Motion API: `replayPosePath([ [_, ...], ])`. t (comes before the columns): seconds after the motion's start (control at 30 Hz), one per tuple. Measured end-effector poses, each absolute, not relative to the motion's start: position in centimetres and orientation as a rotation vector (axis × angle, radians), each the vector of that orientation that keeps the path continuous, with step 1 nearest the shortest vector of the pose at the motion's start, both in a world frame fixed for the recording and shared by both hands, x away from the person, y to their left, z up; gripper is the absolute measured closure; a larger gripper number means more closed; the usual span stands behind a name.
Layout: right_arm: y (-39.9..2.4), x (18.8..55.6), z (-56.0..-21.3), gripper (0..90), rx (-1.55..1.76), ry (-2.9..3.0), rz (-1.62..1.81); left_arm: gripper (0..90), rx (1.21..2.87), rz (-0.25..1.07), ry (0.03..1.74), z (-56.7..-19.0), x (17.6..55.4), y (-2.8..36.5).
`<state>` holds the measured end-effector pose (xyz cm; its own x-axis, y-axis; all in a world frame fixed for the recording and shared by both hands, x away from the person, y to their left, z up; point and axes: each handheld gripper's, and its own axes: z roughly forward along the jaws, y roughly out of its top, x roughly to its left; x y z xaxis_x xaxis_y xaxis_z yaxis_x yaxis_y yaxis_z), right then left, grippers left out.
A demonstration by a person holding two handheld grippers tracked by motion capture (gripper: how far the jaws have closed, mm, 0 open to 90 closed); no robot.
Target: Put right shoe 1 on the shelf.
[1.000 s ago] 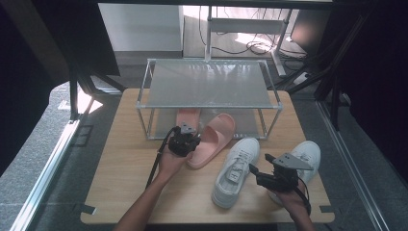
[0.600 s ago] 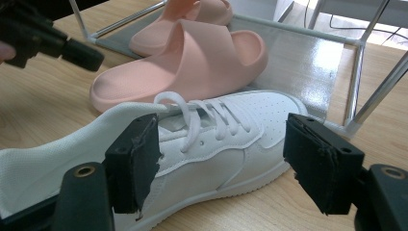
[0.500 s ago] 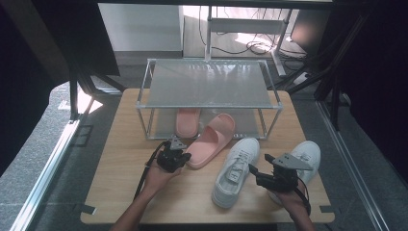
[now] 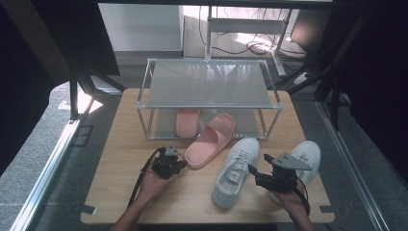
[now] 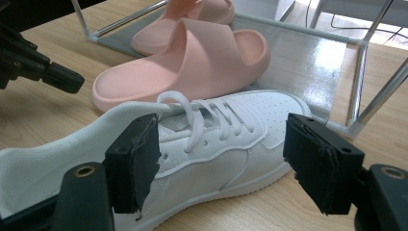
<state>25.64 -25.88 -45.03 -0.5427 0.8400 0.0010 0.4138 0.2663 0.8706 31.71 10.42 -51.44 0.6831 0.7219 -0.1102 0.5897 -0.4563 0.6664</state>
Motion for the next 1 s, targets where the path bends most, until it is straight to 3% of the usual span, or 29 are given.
replayPosePath([
  [1.0,-26.2,25.5,-44.9,29.1,1.136,2.063,1.213,90.0,2.220,0.212,0.957,-51.7,32.5,7.7],
])
